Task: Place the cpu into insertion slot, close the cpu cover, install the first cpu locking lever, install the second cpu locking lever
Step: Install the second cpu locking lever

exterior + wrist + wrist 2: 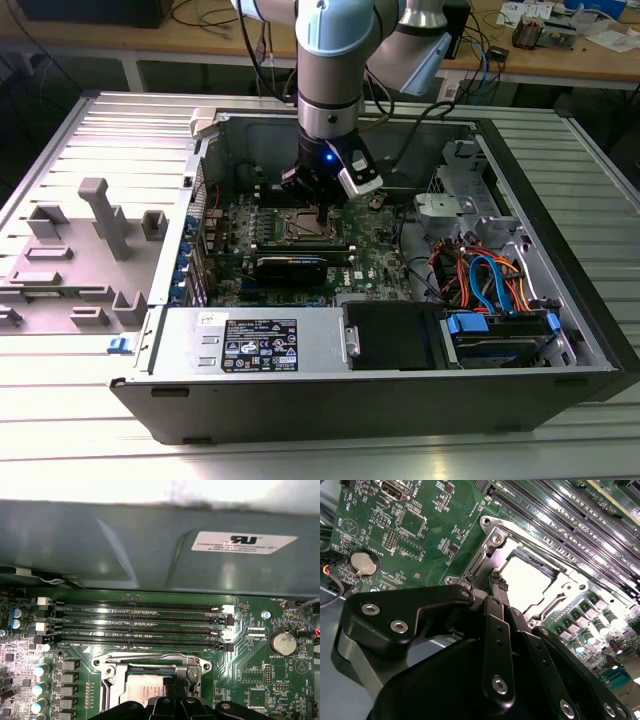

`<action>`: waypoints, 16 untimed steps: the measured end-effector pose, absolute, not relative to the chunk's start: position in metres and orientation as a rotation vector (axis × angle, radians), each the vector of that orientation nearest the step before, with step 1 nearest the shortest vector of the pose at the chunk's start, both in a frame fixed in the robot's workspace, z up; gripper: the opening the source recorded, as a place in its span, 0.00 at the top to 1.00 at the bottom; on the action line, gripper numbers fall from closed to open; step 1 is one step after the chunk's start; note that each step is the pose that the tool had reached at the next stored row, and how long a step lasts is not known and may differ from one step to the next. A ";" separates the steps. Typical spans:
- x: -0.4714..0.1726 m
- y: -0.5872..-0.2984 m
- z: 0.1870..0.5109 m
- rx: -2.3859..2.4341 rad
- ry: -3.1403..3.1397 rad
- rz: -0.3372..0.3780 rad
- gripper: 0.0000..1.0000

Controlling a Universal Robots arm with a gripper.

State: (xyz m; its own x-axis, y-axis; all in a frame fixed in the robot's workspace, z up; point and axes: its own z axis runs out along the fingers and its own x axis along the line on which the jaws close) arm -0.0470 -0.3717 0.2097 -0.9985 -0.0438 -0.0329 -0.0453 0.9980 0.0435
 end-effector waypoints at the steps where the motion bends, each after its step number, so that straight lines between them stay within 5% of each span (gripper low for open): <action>1: -0.047 -0.371 0.210 -0.069 3.108 0.069 0.89; 16: -0.047 -0.358 0.210 -0.071 3.109 0.071 0.89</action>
